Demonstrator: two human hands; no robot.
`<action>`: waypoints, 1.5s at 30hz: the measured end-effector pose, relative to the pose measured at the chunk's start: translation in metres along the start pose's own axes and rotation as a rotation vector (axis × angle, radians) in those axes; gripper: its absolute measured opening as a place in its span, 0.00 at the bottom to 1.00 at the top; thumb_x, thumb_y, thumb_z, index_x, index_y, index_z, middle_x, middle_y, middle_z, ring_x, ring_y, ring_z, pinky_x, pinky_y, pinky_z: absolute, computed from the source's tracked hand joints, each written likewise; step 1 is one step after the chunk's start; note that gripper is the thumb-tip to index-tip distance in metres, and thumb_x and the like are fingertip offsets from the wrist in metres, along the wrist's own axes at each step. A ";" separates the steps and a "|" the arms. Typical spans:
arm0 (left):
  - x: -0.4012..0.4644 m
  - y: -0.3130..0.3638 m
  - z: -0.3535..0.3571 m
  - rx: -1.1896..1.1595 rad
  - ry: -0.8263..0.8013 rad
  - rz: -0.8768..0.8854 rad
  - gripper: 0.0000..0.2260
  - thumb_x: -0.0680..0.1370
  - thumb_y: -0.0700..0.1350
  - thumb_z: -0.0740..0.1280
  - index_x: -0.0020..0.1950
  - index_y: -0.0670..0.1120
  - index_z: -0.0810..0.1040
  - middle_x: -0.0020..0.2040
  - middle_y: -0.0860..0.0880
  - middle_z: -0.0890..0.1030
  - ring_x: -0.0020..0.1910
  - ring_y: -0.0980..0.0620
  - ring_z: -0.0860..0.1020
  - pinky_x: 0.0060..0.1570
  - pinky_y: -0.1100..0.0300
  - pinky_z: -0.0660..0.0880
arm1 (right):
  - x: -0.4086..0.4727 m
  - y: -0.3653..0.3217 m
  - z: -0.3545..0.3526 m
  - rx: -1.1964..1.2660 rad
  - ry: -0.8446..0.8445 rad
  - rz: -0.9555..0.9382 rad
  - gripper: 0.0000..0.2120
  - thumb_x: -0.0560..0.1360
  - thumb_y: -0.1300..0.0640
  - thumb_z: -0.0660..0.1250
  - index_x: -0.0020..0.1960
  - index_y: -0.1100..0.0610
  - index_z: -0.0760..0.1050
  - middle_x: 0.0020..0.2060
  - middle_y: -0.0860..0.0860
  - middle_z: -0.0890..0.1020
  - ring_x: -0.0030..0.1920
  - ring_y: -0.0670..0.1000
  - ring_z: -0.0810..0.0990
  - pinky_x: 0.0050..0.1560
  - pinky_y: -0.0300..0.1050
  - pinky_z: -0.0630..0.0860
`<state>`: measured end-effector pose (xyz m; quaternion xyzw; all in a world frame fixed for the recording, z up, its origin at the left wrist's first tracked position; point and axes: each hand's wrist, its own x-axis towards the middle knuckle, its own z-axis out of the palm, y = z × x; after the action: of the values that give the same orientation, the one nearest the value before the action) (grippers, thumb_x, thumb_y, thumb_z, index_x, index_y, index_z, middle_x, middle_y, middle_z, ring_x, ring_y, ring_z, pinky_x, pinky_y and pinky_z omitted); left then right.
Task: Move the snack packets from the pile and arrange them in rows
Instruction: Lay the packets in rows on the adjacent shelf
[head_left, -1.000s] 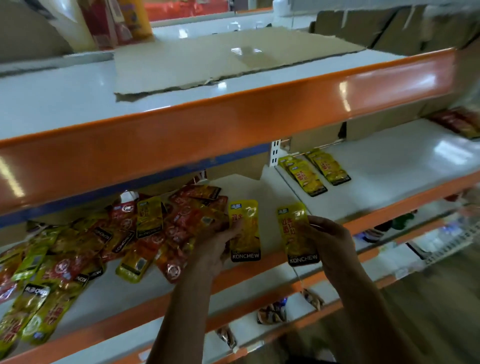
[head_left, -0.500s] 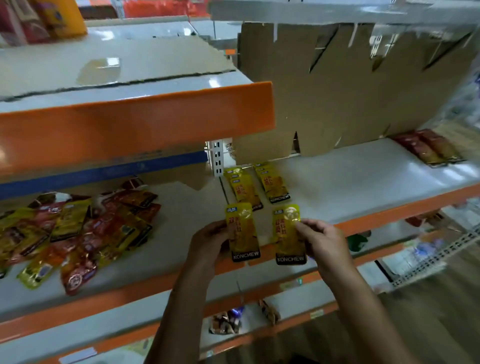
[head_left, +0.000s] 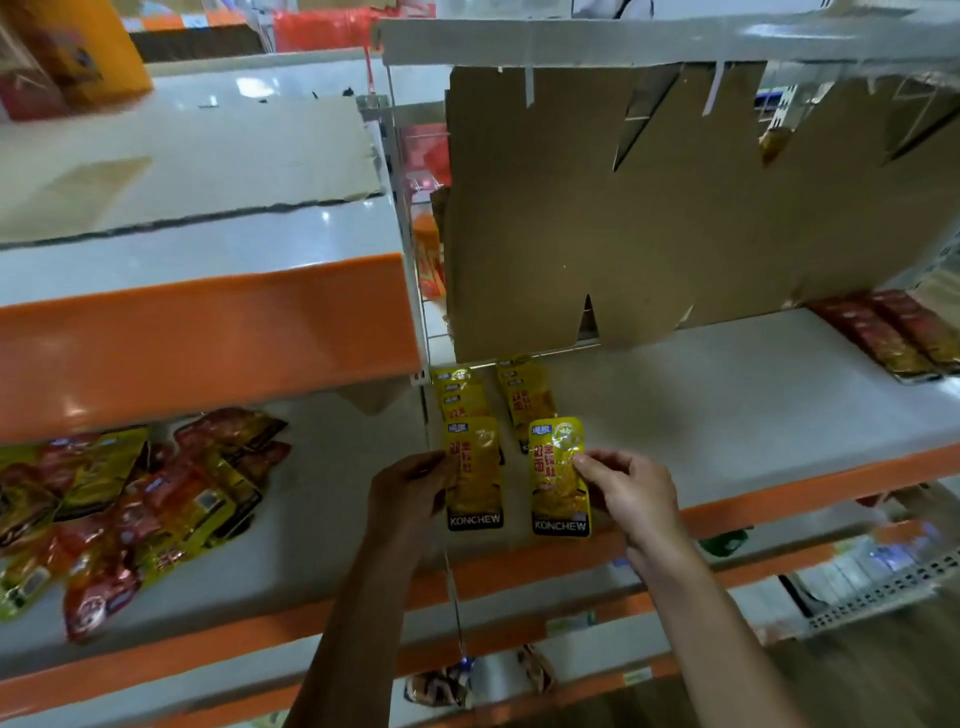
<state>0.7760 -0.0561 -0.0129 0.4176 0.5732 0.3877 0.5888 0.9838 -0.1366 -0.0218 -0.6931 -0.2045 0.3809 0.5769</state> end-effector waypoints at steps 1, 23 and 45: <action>0.005 0.003 0.003 -0.014 0.000 -0.005 0.07 0.75 0.38 0.74 0.52 0.40 0.84 0.41 0.44 0.86 0.38 0.50 0.85 0.39 0.61 0.81 | 0.006 -0.002 0.002 -0.002 -0.001 -0.004 0.03 0.72 0.60 0.76 0.45 0.58 0.83 0.42 0.57 0.86 0.47 0.59 0.85 0.52 0.58 0.82; 0.046 0.005 0.042 -0.050 0.172 -0.074 0.05 0.76 0.36 0.72 0.51 0.42 0.82 0.40 0.42 0.84 0.37 0.45 0.82 0.42 0.55 0.78 | 0.104 -0.020 0.024 -0.190 -0.171 -0.048 0.02 0.73 0.60 0.74 0.42 0.57 0.83 0.40 0.55 0.86 0.45 0.56 0.84 0.50 0.53 0.79; 0.061 -0.011 0.040 0.192 0.238 0.089 0.04 0.74 0.41 0.75 0.44 0.50 0.85 0.42 0.47 0.86 0.44 0.46 0.85 0.51 0.41 0.81 | 0.115 -0.018 0.031 -0.284 -0.207 -0.079 0.03 0.73 0.56 0.72 0.42 0.54 0.84 0.36 0.49 0.85 0.40 0.49 0.84 0.38 0.41 0.76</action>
<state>0.8178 -0.0044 -0.0449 0.4480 0.6544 0.4037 0.4561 1.0348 -0.0289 -0.0393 -0.7162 -0.3414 0.3946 0.4635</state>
